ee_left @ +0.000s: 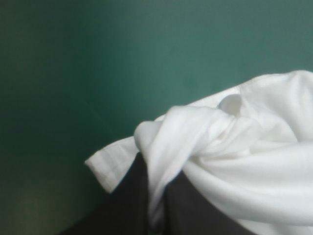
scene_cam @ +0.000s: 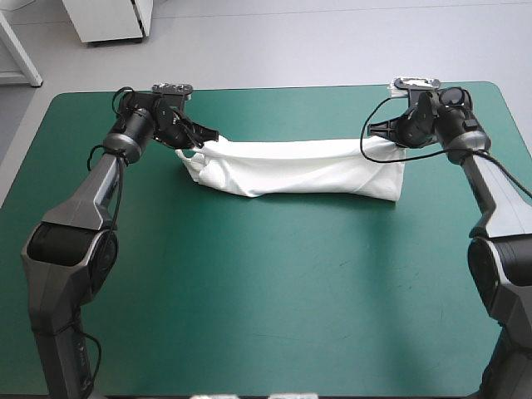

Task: Fold the cloth

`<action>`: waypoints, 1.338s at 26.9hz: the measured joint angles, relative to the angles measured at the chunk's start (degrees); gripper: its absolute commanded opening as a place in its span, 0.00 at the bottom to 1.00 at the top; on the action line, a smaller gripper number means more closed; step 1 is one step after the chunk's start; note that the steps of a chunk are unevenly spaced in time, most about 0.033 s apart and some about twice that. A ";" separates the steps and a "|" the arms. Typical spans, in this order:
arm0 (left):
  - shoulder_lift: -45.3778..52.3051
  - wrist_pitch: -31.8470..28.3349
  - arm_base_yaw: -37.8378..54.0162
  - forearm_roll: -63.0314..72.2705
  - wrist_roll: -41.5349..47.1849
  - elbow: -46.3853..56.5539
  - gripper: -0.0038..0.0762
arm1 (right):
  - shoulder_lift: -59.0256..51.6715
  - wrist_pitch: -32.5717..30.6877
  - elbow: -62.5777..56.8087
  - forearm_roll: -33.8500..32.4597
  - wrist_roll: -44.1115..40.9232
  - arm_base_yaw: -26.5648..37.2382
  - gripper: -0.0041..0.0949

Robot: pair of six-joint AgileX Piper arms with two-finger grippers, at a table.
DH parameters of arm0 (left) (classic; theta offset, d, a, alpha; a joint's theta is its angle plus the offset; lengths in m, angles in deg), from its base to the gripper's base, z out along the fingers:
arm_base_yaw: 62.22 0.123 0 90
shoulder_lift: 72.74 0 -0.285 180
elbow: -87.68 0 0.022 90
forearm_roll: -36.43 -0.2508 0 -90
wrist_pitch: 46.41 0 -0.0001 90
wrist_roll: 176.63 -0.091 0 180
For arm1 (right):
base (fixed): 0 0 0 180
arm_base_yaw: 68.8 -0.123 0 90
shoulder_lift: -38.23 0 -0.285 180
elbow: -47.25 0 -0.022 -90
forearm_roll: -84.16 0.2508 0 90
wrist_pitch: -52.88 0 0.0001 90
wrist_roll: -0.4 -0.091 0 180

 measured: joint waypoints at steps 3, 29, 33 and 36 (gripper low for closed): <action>-2.70 -0.41 0.00 -0.06 -0.05 -1.22 0.04 | 3.25 0.07 1.97 1.42 0.85 0.54 0.02; -4.92 -2.50 0.00 0.38 -3.49 -1.67 0.67 | 9.03 -8.51 13.53 9.96 7.36 0.77 0.53; -3.57 -0.22 0.00 0.38 -3.54 -1.67 0.29 | 9.03 -10.73 15.04 10.10 7.36 0.77 0.53; -1.47 0.18 -1.14 1.32 -6.02 -1.67 0.04 | 9.03 -14.59 15.05 8.52 7.36 0.77 0.53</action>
